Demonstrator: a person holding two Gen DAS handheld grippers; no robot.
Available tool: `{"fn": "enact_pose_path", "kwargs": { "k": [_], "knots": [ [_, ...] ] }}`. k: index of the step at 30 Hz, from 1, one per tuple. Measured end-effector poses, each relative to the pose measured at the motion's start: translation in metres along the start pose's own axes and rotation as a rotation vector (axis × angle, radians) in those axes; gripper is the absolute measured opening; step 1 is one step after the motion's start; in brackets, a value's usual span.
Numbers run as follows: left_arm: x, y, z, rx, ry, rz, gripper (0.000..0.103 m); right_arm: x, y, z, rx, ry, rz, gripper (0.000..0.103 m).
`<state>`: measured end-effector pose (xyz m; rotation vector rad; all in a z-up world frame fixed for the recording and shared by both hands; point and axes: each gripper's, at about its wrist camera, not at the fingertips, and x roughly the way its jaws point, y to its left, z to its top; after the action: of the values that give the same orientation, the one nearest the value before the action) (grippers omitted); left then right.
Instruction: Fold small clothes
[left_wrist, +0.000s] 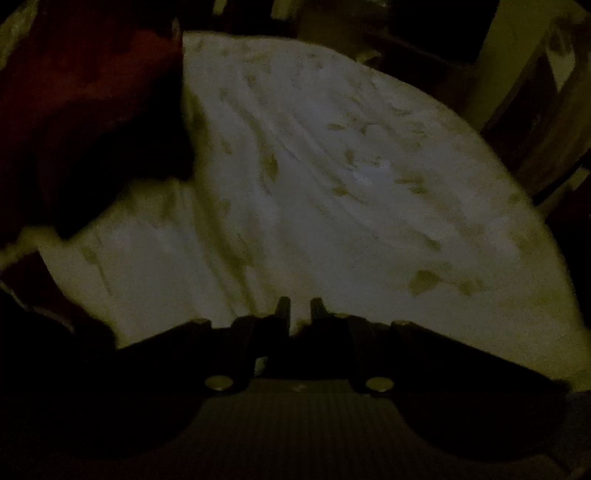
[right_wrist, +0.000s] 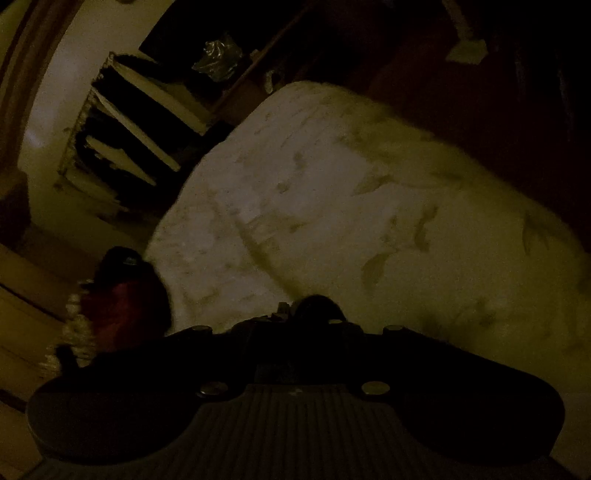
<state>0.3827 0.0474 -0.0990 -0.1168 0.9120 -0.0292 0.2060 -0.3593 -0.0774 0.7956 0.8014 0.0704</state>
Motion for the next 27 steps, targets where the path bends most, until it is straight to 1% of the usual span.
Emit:
{"fn": "enact_pose_path", "kwargs": {
  "k": [1, 2, 3, 4, 6, 7, 9, 10, 11, 12, 13, 15, 17, 18, 19, 20, 21, 22, 24, 25, 27],
  "knots": [
    [0.002, -0.005, -0.001, 0.031, -0.012, 0.034, 0.04, 0.006, -0.006, -0.001, 0.013, 0.013, -0.012, 0.014],
    [0.004, -0.009, -0.004, 0.061, -0.018, 0.063, 0.069, 0.009, -0.011, -0.002, 0.021, 0.023, -0.017, 0.014],
    [0.005, -0.012, -0.007, 0.081, -0.023, 0.086, 0.076, 0.011, -0.015, -0.004, 0.024, 0.033, -0.016, 0.015],
    [0.002, -0.014, -0.01, 0.089, -0.031, 0.1, 0.081, 0.01, -0.018, -0.006, 0.025, 0.04, -0.009, 0.018],
    [-0.012, -0.017, -0.017, 0.106, -0.048, 0.086, 0.081, 0.0, -0.017, -0.009, -0.023, 0.034, 0.012, 0.022],
    [-0.02, -0.019, -0.02, 0.116, -0.058, 0.075, 0.083, -0.01, -0.012, -0.01, -0.08, 0.024, 0.015, 0.029],
    [-0.047, -0.025, -0.028, 0.152, -0.106, 0.067, 0.096, -0.034, 0.003, -0.013, -0.185, -0.023, -0.011, 0.05],
    [-0.062, -0.029, -0.034, 0.177, -0.139, 0.067, 0.103, -0.047, 0.011, -0.016, -0.244, -0.063, -0.03, 0.077],
    [-0.076, -0.033, -0.038, 0.199, -0.167, 0.07, 0.103, -0.064, 0.021, -0.021, -0.319, -0.119, -0.039, 0.097],
    [-0.09, -0.038, -0.045, 0.228, -0.194, 0.069, 0.103, -0.079, 0.028, -0.026, -0.371, -0.162, -0.032, 0.1],
    [-0.104, -0.043, -0.053, 0.26, -0.211, 0.057, 0.103, -0.094, 0.034, -0.032, -0.418, -0.19, -0.012, 0.101],
    [-0.124, -0.052, -0.068, 0.297, -0.215, 0.047, 0.103, -0.114, 0.046, -0.046, -0.474, -0.185, 0.041, 0.099],
    [-0.136, -0.06, -0.081, 0.319, -0.201, 0.033, 0.103, -0.121, 0.055, -0.063, -0.509, -0.141, 0.078, 0.089],
    [-0.141, -0.063, -0.089, 0.329, -0.194, 0.023, 0.103, -0.121, 0.06, -0.073, -0.538, -0.104, 0.097, 0.086],
    [-0.144, -0.065, -0.095, 0.338, -0.192, 0.017, 0.103, -0.119, 0.065, -0.083, -0.568, -0.068, 0.106, 0.08],
    [-0.144, -0.068, -0.101, 0.35, -0.19, 0.019, 0.103, -0.116, 0.068, -0.092, -0.59, -0.041, 0.112, 0.073],
    [-0.144, -0.071, -0.108, 0.367, -0.188, 0.032, 0.103, -0.112, 0.07, -0.101, -0.615, -0.019, 0.12, 0.07],
    [-0.141, -0.072, -0.114, 0.378, -0.186, 0.043, 0.103, -0.107, 0.073, -0.107, -0.635, 0.002, 0.121, 0.068],
    [-0.131, -0.074, -0.122, 0.394, -0.166, 0.06, 0.103, -0.095, 0.07, -0.119, -0.653, 0.03, 0.088, 0.068],
    [-0.125, -0.072, -0.126, 0.398, -0.159, 0.072, 0.103, -0.088, 0.065, -0.122, -0.648, 0.045, 0.074, 0.068],
    [-0.107, -0.068, -0.129, 0.4, -0.136, 0.111, 0.103, -0.078, 0.052, -0.123, -0.643, 0.067, 0.042, 0.064]
  ]
}}
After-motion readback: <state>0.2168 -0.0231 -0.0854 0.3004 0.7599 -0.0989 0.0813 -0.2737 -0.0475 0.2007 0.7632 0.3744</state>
